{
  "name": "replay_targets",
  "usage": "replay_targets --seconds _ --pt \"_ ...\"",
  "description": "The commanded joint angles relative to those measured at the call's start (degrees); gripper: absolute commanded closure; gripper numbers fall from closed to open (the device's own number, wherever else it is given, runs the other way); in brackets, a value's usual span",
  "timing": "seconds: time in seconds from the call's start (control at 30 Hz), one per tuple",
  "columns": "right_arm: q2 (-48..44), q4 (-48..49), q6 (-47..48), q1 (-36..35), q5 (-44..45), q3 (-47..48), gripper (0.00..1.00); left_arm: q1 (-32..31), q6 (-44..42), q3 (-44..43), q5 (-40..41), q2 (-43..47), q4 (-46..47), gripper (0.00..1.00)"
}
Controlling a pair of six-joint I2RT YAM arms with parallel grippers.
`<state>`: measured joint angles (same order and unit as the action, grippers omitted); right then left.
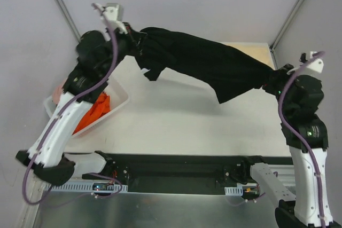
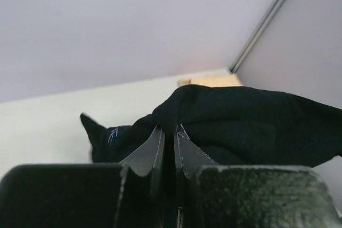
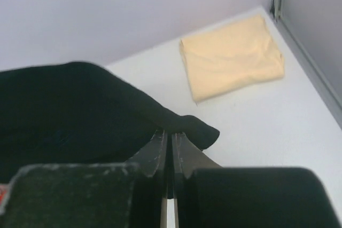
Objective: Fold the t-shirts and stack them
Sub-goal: Flatten out the tshirt
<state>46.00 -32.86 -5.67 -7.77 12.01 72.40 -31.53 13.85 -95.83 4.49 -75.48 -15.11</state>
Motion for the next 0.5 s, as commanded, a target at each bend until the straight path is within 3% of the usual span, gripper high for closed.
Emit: replay_targets --seconds 0.0,0.23,0.33,0.47 --pt "-4.3 -1.8 3.0 -0.2 1.1 8.3 0.99 -0.1 -1.1 6.1 -6.1 12.4 9.0 1.0" --pt "-8.1 -2.3 3.3 -0.2 -0.1 17.6 0.99 -0.1 1.4 7.7 -19.5 24.3 10.8 1.0" --pt "-7.1 -3.4 3.2 -0.1 1.4 20.6 0.99 -0.1 2.2 6.9 -22.0 23.4 11.1 1.0" --pt "-1.1 -9.1 2.8 -0.2 13.6 23.4 0.99 -0.1 2.7 6.0 -18.2 17.0 11.1 1.0"
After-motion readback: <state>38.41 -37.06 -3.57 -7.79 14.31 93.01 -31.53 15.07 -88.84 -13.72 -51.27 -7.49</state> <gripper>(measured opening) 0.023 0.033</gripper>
